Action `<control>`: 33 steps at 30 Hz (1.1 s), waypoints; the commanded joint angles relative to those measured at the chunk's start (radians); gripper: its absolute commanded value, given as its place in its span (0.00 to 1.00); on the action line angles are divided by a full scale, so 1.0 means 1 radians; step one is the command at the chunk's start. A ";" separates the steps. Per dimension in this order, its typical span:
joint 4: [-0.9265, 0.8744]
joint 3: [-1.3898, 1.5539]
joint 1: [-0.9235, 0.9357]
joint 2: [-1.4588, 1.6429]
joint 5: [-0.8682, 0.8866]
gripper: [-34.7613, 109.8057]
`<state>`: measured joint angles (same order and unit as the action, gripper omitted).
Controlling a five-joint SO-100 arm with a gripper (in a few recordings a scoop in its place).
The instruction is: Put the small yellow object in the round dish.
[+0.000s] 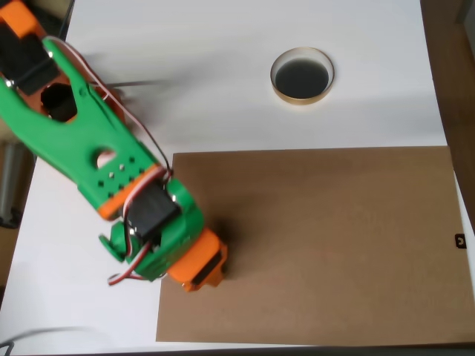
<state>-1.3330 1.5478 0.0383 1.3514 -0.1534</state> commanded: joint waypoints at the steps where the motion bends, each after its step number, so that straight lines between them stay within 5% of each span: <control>1: -0.052 -0.074 -0.037 0.167 -0.044 0.24; 16: -0.288 -0.327 -0.230 0.143 -0.179 0.24; 33: -0.330 -0.370 -0.614 0.057 -0.104 0.24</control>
<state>-1.6352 1.2579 -0.4878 1.3729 -0.2654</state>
